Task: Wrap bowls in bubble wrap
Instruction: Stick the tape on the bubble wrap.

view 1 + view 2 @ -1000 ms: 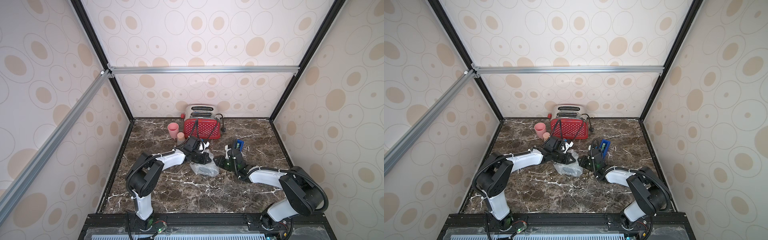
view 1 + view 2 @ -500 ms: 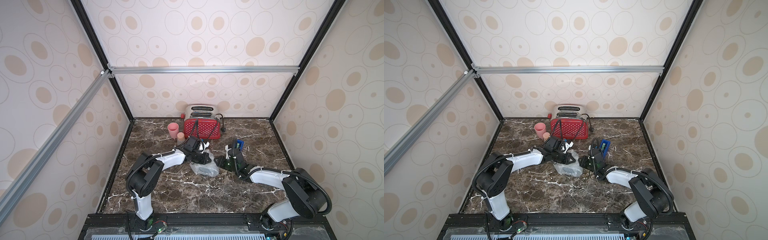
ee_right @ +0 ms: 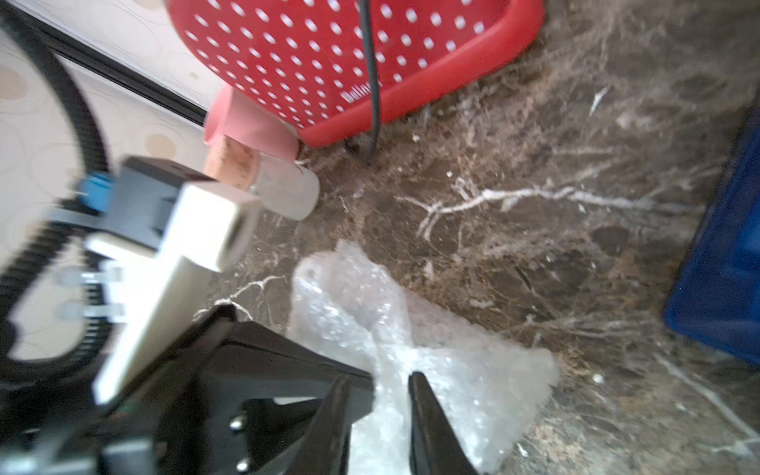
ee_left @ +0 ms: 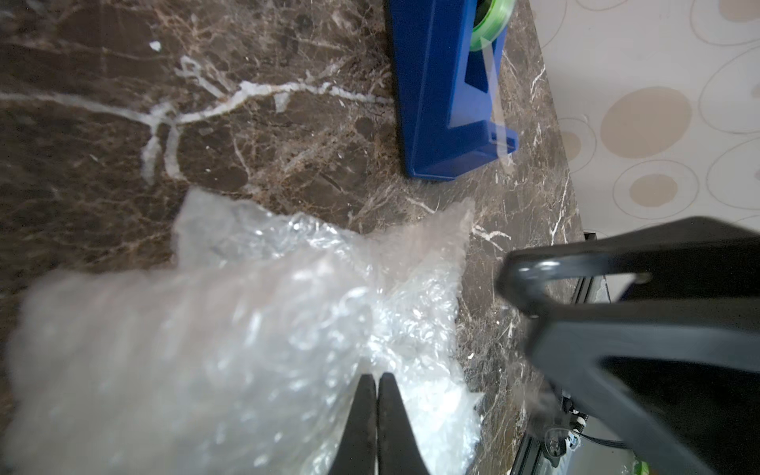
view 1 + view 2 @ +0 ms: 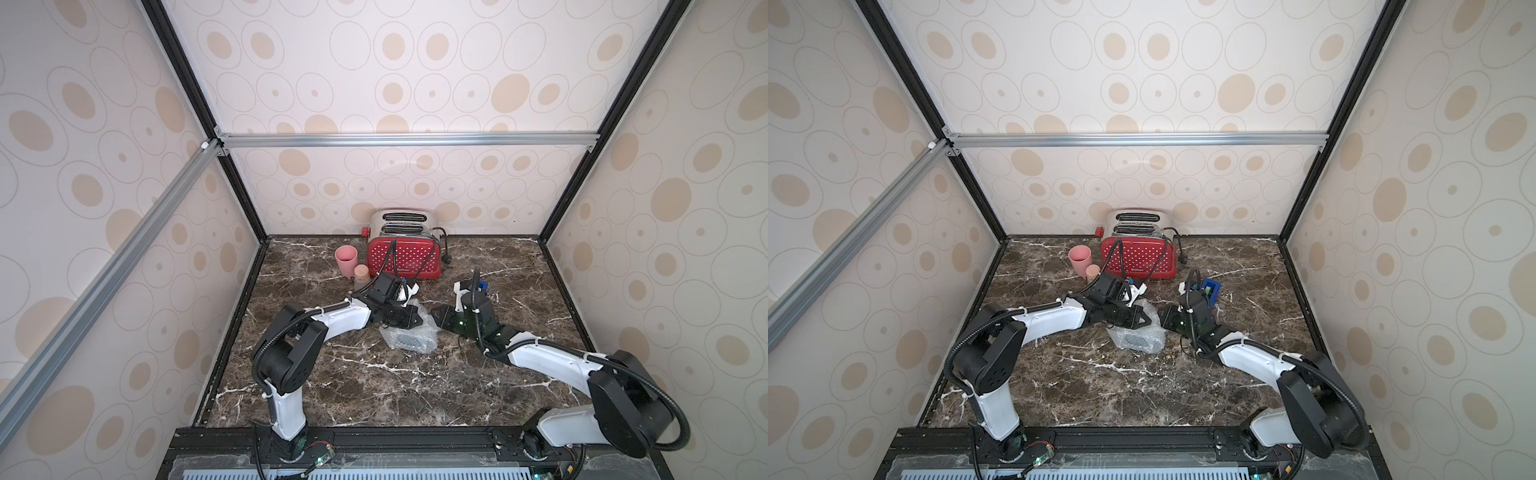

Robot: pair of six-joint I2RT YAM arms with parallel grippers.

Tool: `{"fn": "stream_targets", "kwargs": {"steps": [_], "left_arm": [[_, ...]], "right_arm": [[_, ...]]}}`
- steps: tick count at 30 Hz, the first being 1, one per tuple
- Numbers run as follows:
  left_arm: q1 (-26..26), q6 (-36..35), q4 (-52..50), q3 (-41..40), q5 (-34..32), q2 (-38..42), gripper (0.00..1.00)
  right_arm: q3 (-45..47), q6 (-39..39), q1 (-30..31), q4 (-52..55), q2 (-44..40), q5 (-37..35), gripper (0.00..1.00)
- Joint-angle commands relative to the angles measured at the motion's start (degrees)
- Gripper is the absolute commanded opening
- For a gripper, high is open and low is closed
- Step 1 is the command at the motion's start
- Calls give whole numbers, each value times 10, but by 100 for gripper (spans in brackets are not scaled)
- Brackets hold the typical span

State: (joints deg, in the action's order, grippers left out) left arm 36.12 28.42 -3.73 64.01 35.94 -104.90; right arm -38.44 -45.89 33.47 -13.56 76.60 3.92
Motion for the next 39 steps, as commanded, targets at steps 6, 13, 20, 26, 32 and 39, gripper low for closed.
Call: {"fn": "stream_targets", "kwargs": {"steps": [6, 13, 20, 26, 32, 39], "left_arm": [[7, -15, -8, 15, 3, -10, 6], [6, -17, -9, 16, 2, -9, 6], [6, -19, -9, 15, 3, -9, 6], [6, -20, -10, 16, 3, -9, 6], [7, -20, -10, 17, 3, -11, 6], [6, -20, -10, 17, 3, -12, 6]], "right_arm": [[-36, 43, 6, 32, -22, 54, 27], [-48, 75, 7, 22, 6, 171, 20], [-50, 117, 6, 2, 56, 284, 10], [-52, 147, -2, 6, 79, 291, 6], [-37, 134, -29, -20, 98, 291, 3], [-33, 144, -43, -36, 123, 291, 2]]}}
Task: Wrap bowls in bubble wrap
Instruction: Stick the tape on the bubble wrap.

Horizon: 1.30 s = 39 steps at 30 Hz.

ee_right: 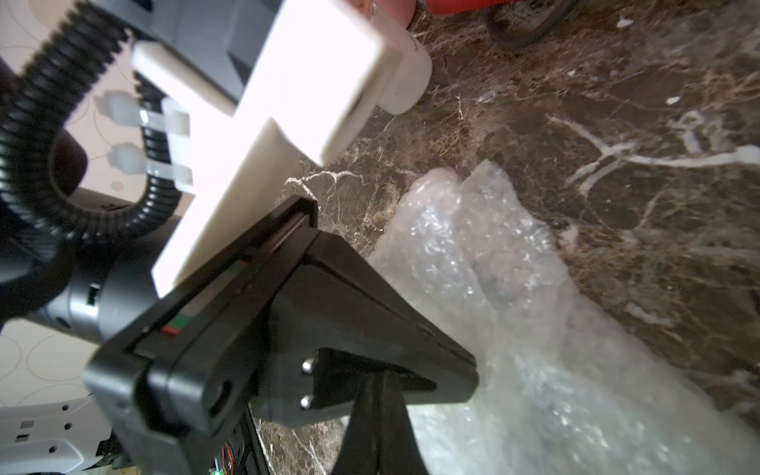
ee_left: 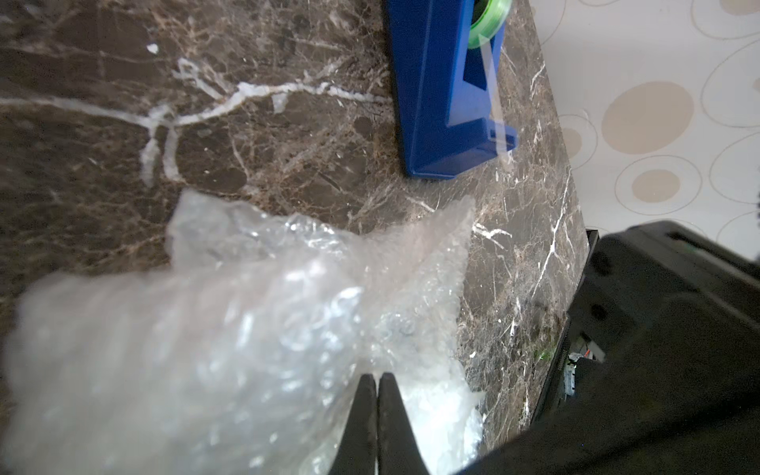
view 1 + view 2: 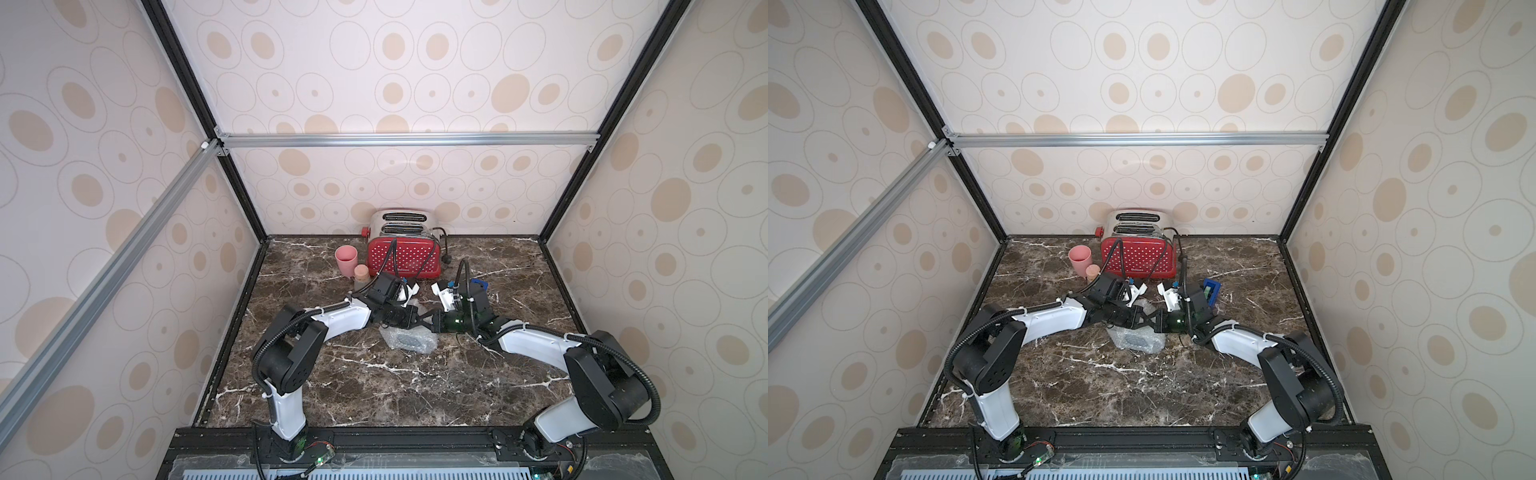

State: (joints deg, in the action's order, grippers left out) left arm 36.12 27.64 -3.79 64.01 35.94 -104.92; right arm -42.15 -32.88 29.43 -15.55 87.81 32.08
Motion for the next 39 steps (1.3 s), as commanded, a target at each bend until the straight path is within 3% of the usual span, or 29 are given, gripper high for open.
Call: {"fn": "stream_targets", "kwargs": {"steps": [1, 12, 20, 31, 39], "left_arm": [[7, -12, -10, 17, 3, -13, 6], [6, -10, -7, 17, 3, -16, 6], [7, -11, -8, 17, 4, -15, 6], [7, -10, -7, 21, 5, -19, 6], [9, -9, -6, 21, 5, -18, 6]], "right_arm": [[5, 13, -3, -17, 13, 8, 2], [39, 42, -7, -18, 6, -26, 2], [38, 66, -10, -18, -7, -44, 8], [52, 110, -8, -30, -12, -18, 15], [58, 125, -8, -20, 0, -23, 9]]}}
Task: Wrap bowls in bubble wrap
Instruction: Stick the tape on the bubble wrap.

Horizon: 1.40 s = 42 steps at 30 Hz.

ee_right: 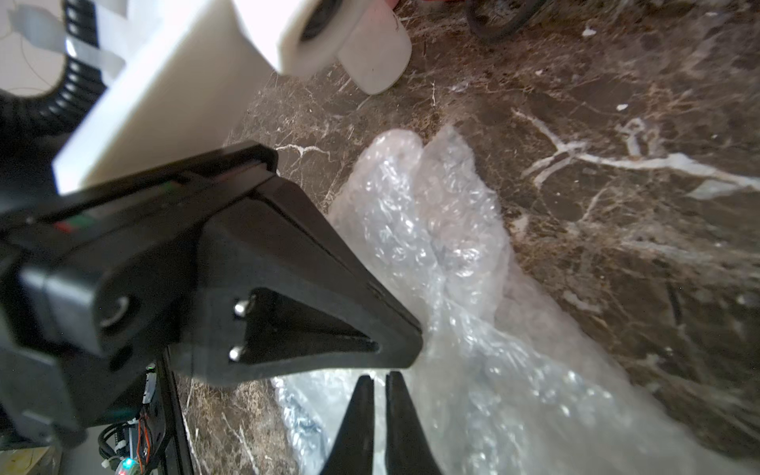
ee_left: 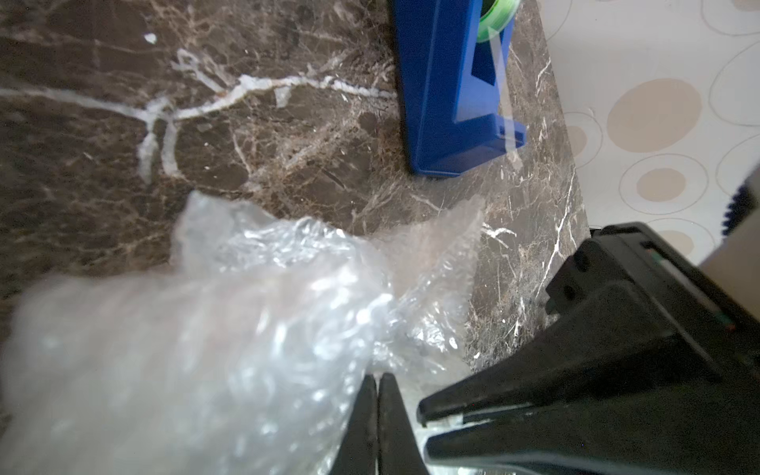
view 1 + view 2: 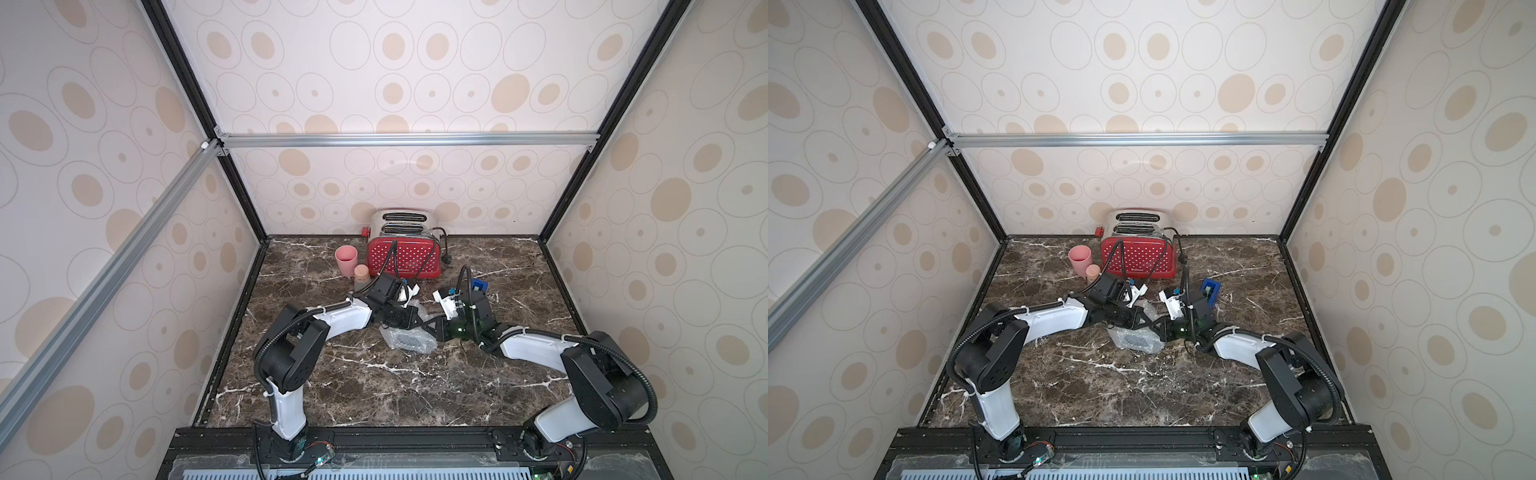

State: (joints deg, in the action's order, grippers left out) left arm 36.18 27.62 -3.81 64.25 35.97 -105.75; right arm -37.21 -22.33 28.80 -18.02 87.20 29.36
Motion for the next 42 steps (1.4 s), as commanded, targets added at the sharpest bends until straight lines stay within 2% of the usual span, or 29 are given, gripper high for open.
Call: {"fn": "stream_targets", "kwargs": {"steps": [1, 7, 26, 34, 38, 42], "left_arm": [[8, -9, -6, 18, 3, -8, 6], [8, -6, -11, 17, 1, 2, 7], [8, 0, -58, 29, -13, 70, 21], [22, -13, -68, 5, 14, 120, 15], [36, -20, -72, 8, 17, 113, 15], [35, -15, -72, 11, 5, 94, 9]], "right_arm": [[7, 22, -2, 7, 8, 3, 8], [1, 34, -2, 22, 21, -3, 7], [-10, 33, -2, 34, 37, -4, 7], [-11, 31, -2, 35, 36, -2, 7], [-11, 33, -3, 37, 34, -1, 7], [-11, 33, -2, 38, 32, -2, 7]]}}
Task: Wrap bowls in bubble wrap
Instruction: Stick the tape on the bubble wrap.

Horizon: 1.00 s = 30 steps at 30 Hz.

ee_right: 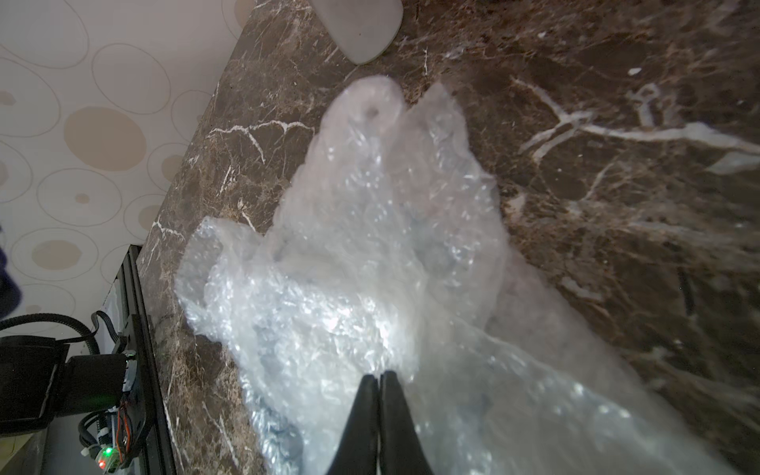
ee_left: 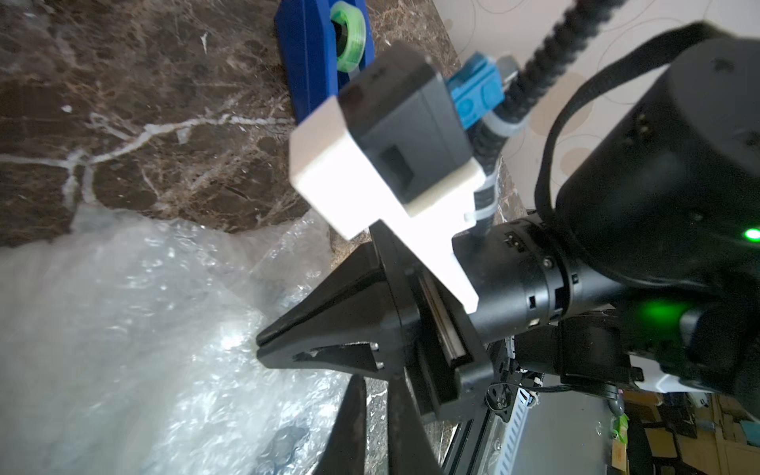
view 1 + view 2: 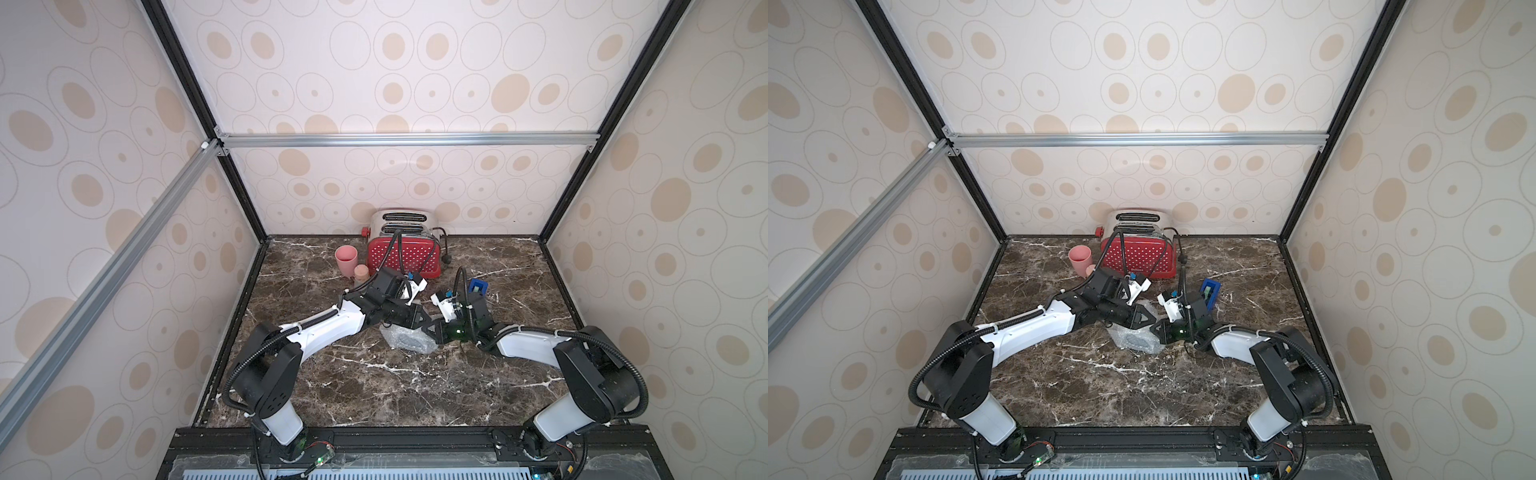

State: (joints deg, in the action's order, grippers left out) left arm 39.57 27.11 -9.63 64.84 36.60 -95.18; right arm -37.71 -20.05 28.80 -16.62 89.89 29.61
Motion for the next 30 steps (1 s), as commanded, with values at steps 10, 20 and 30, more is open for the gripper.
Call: {"fn": "stream_targets", "kwargs": {"steps": [10, 20, 30], "left_arm": [[2, -9, -4, -3, 3, -43, 0], [2, -9, 2, -18, 7, -49, 0], [2, -16, -17, -17, 4, -58, 0]], "right_arm": [[-7, 11, -2, 27, 4, -3, 7], [-7, 11, -2, 28, 1, -1, 7], [-10, 11, -2, 31, 3, -2, 7]]}}
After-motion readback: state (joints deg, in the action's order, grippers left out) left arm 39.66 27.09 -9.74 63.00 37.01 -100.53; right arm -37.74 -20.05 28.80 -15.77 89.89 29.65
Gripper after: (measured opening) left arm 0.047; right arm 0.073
